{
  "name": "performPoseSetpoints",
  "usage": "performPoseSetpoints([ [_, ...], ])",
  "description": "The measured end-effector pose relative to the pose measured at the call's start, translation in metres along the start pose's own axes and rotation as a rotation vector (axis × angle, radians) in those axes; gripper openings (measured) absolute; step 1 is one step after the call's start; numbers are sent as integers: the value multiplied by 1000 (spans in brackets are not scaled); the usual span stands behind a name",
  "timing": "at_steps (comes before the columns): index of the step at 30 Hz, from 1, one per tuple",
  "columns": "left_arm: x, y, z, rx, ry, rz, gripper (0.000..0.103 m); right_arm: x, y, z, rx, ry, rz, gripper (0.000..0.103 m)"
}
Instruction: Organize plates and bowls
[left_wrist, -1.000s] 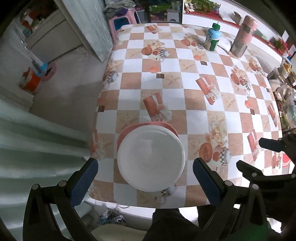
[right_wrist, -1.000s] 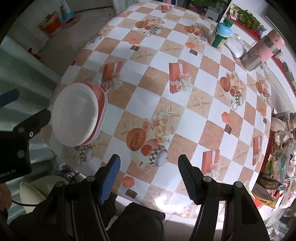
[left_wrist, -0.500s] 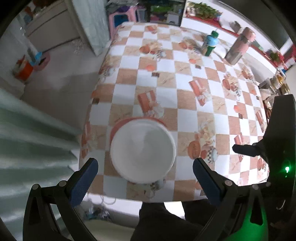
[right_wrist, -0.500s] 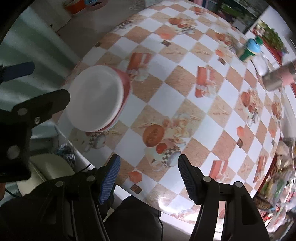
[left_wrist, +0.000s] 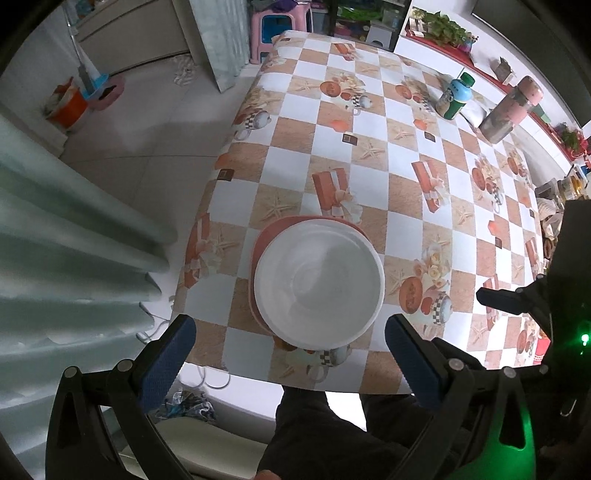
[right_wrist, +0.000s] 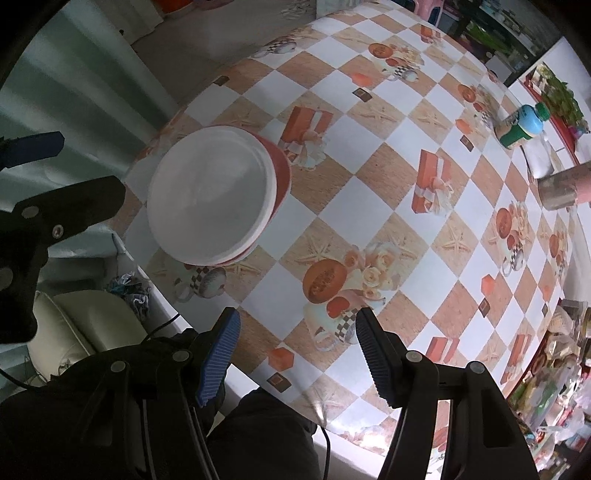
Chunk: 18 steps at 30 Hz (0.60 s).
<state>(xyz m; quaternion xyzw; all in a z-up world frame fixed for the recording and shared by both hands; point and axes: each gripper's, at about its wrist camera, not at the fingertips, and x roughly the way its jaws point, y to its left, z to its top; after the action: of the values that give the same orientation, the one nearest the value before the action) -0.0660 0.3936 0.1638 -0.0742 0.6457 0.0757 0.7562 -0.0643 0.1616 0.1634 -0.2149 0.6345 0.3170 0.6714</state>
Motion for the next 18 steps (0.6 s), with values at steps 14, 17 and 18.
performPoseSetpoints([
  [14, -10, 0, 0, -7, -25, -16, 102, -5, 6, 3, -4, -12, -6, 66],
  [17, -21, -15, 3, 17, -74, -34, 102, -6, -2, -2, 24, -17, -2, 66],
  [18, -23, -24, 5, 34, -80, -50, 102, -6, -7, -4, 39, -18, -2, 66],
])
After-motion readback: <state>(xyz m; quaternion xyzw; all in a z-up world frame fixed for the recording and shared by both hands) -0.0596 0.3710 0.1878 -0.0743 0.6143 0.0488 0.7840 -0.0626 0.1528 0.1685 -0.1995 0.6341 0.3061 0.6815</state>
